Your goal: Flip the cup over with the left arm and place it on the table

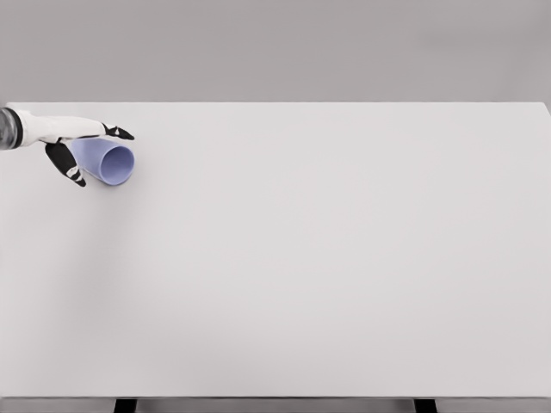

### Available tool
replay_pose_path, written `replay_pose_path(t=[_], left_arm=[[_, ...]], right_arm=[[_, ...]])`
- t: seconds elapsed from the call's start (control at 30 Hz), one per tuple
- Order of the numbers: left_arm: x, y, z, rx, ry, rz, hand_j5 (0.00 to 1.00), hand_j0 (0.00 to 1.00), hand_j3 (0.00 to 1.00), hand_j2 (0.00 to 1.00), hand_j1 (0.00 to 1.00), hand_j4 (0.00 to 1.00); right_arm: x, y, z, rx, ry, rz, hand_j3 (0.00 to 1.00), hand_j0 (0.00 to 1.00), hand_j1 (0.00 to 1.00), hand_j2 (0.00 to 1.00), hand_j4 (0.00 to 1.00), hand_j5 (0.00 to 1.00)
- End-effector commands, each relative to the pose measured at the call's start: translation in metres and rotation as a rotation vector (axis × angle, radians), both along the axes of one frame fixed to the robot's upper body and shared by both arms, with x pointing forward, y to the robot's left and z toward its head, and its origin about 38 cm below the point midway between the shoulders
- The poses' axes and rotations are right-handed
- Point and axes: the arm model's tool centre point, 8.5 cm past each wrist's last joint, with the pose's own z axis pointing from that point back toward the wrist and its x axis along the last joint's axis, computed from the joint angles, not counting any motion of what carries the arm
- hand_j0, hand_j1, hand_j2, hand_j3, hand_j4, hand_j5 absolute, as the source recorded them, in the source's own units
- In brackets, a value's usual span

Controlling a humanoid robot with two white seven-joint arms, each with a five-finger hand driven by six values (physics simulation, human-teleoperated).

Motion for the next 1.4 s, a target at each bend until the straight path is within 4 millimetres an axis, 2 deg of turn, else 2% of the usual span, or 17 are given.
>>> replay_pose_path(t=[0.0, 0.33, 0.4, 0.47, 0.53, 0.6, 0.77, 1.17, 1.3, 1.37], left_arm=[[0.001, 0.001, 0.001, -0.006, -0.002, 0.009, 1.00, 1.00, 1.00, 1.00, 1.00, 1.00], [0.002, -0.003, -0.006, 0.004, 0.017, 0.039, 0.98, 0.98, 0.98, 0.98, 0.98, 0.98], [0.001, -0.002, -0.010, -0.002, 0.025, 0.051, 0.90, 0.90, 0.90, 0.90, 0.90, 0.90], [0.003, -0.005, -0.014, 0.005, 0.037, 0.080, 0.86, 0.86, 0.86, 0.86, 0.86, 0.86], [0.004, -0.008, -0.011, -0.007, 0.028, 0.079, 0.70, 0.70, 0.70, 0.70, 0.70, 0.70], [0.004, -0.007, -0.011, -0.006, 0.028, 0.080, 0.67, 0.67, 0.67, 0.67, 0.67, 0.67], [0.006, -0.010, -0.006, -0.033, 0.015, 0.076, 0.66, 0.66, 0.66, 0.66, 0.66, 0.66], [0.000, -0.024, 0.029, -0.424, -0.060, 0.015, 0.61, 0.61, 0.61, 0.61, 0.61, 0.61], [-0.001, -0.029, 0.033, -0.582, -0.055, 0.026, 0.62, 0.62, 0.62, 0.62, 0.62, 0.62], [-0.003, -0.034, 0.027, -0.685, -0.033, 0.044, 0.60, 0.60, 0.60, 0.60, 0.60, 0.60]], right_arm=[[0.000, 0.000, 0.000, 0.000, -0.001, 0.001, 1.00, 1.00, 1.00, 1.00, 1.00, 1.00], [0.000, 0.000, 0.000, 0.000, -0.001, 0.001, 1.00, 1.00, 1.00, 1.00, 1.00, 1.00], [0.000, 0.000, 0.000, 0.000, -0.001, 0.001, 1.00, 1.00, 1.00, 1.00, 1.00, 1.00], [0.000, 0.000, 0.000, 0.000, -0.001, 0.001, 1.00, 1.00, 1.00, 1.00, 1.00, 1.00], [0.000, 0.000, 0.000, 0.000, -0.001, 0.001, 1.00, 1.00, 1.00, 1.00, 1.00, 1.00], [0.000, 0.000, 0.000, 0.000, -0.001, 0.001, 1.00, 1.00, 1.00, 1.00, 1.00, 1.00], [0.000, 0.000, 0.000, 0.000, -0.001, 0.001, 1.00, 1.00, 1.00, 1.00, 1.00, 1.00], [0.000, 0.000, 0.000, 0.000, -0.001, 0.001, 1.00, 1.00, 1.00, 1.00, 1.00, 1.00], [0.000, 0.000, 0.000, 0.000, -0.001, 0.001, 1.00, 1.00, 1.00, 1.00, 1.00, 1.00], [0.000, 0.000, 0.000, 0.000, -0.001, 0.001, 1.00, 1.00, 1.00, 1.00, 1.00, 1.00]])
